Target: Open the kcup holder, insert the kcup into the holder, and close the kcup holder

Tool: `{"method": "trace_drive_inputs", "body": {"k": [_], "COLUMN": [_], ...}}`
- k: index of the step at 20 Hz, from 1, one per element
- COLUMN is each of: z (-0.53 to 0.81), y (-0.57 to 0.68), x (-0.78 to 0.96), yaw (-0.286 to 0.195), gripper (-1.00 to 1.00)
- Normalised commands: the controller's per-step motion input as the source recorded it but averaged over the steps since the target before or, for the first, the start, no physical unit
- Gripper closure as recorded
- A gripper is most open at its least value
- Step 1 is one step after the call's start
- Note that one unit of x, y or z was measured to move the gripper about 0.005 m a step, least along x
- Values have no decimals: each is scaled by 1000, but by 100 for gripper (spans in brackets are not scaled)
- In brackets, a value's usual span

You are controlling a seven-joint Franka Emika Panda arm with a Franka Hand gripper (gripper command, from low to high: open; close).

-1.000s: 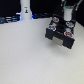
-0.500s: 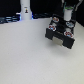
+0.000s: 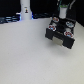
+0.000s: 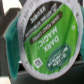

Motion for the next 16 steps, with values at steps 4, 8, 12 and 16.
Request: {"method": "trace_drive_inputs", "body": {"k": [4,8,12,16], "z": [-172,-88,-94,-96], "y": [-25,38,14,17], "x": [63,183,173,192], "yaw": [3,-7,-13,-20], "gripper": [100,100,100,100]}}
